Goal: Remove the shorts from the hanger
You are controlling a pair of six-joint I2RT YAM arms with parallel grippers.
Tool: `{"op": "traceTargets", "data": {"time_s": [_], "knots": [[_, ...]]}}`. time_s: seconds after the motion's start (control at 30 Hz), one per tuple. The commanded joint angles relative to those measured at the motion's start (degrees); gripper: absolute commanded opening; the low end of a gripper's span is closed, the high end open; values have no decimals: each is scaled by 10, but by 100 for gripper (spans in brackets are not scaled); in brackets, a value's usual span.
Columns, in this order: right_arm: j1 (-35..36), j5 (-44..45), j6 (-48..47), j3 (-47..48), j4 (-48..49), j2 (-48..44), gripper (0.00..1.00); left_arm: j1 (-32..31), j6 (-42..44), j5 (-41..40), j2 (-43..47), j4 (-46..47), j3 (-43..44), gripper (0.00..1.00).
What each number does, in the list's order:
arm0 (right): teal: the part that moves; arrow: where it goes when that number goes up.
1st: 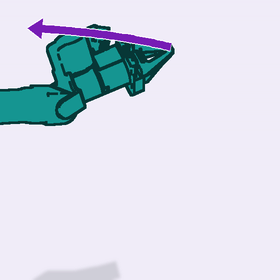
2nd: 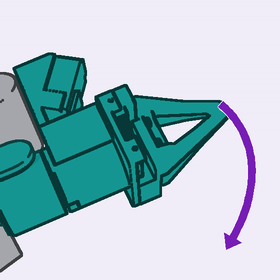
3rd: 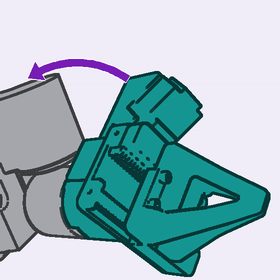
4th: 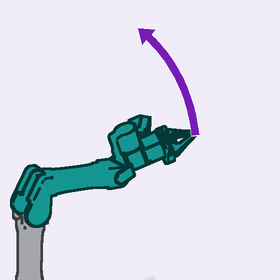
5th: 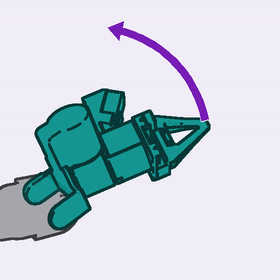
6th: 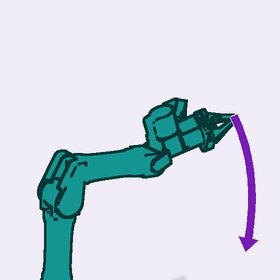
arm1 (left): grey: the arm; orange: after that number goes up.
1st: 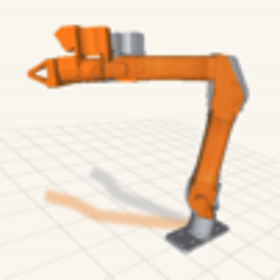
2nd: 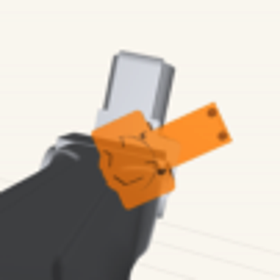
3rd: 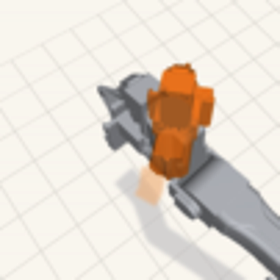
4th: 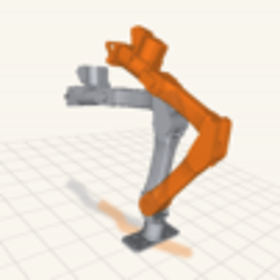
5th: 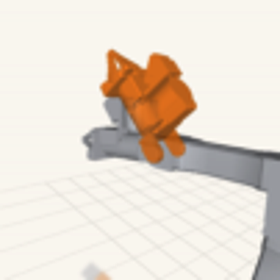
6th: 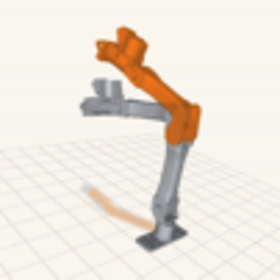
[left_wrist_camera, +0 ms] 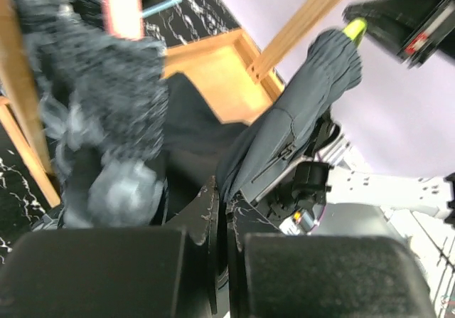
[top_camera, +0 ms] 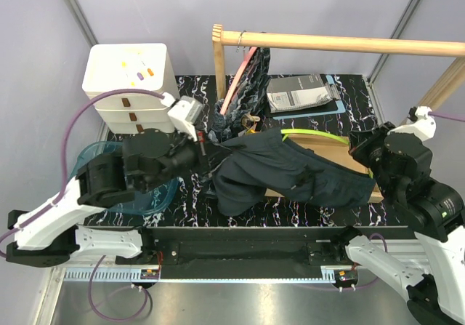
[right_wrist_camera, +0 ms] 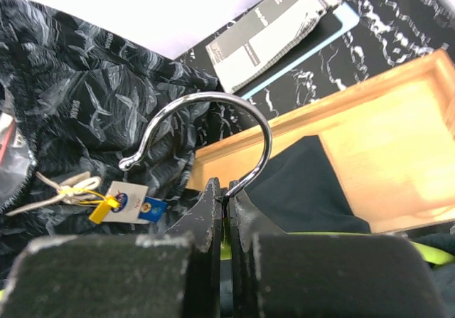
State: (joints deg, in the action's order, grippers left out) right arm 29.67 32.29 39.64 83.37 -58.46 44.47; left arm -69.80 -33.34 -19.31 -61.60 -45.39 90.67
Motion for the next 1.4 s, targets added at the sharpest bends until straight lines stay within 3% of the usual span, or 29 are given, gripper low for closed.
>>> {"op": "traceTargets", "data": {"time_s": [0.0, 0.3, 0.63, 0.83, 0.97, 1.07, 1.3, 1.37], "knots": [[-8, 119, 44, -23, -22, -46, 0, 5, -2, -91, 96, 32, -24, 0], [-8, 151, 99, -43, -51, -87, 0, 5, 13, -23, 130, 51, -57, 0], [-8, 217, 138, -82, -90, -118, 0, 5, 36, -27, 184, 62, -88, 0], [-8, 193, 146, -63, -94, -101, 0, 5, 44, 16, 195, 93, -107, 0], [-8, 132, 113, -37, -54, -71, 0, 5, 39, 54, 171, 108, -108, 0], [-8, 42, 72, -51, 44, -77, 0, 5, 33, 88, 130, 119, -92, 0], [-8, -242, 112, -13, 167, -10, 0, 5, 44, 159, 31, 126, -31, 0], [-8, -288, 128, 8, 191, 12, 0, 5, 51, 171, 17, 128, -16, 0]]}}
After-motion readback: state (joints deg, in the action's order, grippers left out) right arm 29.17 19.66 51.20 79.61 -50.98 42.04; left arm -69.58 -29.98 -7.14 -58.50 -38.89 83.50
